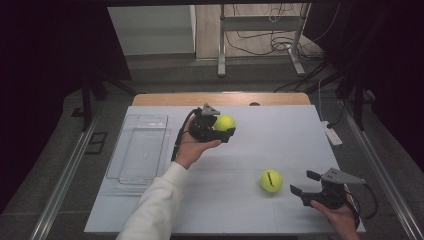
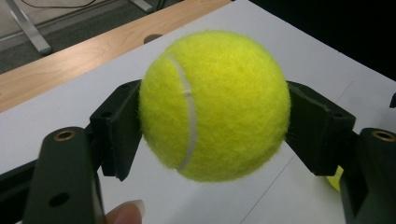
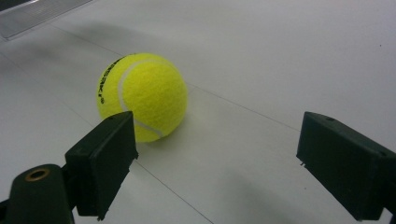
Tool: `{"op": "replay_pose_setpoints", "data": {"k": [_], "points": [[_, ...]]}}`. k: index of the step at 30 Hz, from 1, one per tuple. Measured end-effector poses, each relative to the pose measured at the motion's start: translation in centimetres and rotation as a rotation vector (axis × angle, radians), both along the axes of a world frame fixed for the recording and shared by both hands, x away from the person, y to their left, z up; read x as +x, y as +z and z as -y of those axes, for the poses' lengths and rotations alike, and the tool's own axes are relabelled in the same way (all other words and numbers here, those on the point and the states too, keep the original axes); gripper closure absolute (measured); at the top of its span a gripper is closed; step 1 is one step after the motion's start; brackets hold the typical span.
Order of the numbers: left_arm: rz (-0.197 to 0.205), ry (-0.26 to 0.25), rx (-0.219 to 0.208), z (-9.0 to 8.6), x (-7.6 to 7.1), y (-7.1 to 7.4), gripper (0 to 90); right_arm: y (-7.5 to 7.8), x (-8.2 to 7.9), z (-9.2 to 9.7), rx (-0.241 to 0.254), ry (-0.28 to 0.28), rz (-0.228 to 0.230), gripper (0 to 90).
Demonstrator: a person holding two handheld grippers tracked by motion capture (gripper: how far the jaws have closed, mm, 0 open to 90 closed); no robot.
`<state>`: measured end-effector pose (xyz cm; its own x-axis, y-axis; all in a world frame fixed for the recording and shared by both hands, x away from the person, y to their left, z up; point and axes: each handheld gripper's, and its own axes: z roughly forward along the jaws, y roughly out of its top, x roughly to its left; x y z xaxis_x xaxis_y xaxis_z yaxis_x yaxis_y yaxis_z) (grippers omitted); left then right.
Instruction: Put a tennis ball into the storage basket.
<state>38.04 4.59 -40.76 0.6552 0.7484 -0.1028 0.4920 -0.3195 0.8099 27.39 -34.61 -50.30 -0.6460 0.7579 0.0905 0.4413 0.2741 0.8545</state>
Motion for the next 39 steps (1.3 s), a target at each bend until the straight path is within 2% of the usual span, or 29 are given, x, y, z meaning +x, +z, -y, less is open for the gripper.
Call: {"op": "replay_pose_setpoints", "data": {"k": [21,39], "points": [[0.021,0.041,-0.001,-2.2,-0.7,1.0,26.9,0.0,-0.1,0.0,0.0,-0.002,0.001,12.1],[0.036,0.08,-0.006,-3.2,-0.6,1.4,26.9,0.0,0.0,0.0,-0.002,-0.002,0.001,12.1]]}}
